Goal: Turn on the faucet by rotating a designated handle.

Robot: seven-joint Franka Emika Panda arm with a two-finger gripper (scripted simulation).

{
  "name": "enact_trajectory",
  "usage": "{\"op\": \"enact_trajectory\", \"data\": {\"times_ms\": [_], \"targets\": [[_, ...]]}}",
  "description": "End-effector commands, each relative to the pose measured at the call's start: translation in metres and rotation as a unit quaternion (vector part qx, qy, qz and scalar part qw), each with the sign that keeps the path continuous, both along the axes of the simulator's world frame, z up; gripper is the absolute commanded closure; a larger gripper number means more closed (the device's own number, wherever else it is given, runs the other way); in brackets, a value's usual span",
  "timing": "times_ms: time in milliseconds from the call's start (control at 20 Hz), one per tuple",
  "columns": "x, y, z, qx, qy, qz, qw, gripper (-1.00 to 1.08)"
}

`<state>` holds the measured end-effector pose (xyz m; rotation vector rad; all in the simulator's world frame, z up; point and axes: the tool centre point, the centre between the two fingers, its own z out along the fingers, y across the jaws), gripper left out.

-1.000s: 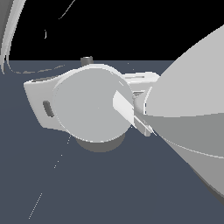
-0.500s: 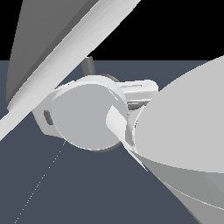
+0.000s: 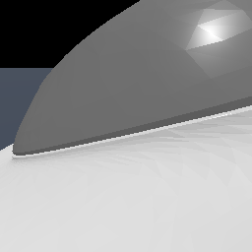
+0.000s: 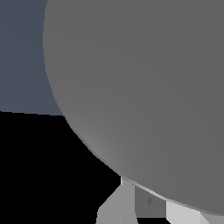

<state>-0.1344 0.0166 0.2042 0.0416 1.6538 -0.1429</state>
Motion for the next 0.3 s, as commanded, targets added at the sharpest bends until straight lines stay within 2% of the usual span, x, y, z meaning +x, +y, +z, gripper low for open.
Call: {"op": "enact_trajectory", "data": {"times_ms": [0, 250], "targets": [[-0.002, 0.083, 0.057, 0.034, -0.035, 0.076, 0.9959, 1.08], [-0.002, 0.096, 0.062, 0.037, -0.041, 0.081, 0.9952, 1.08]]}}
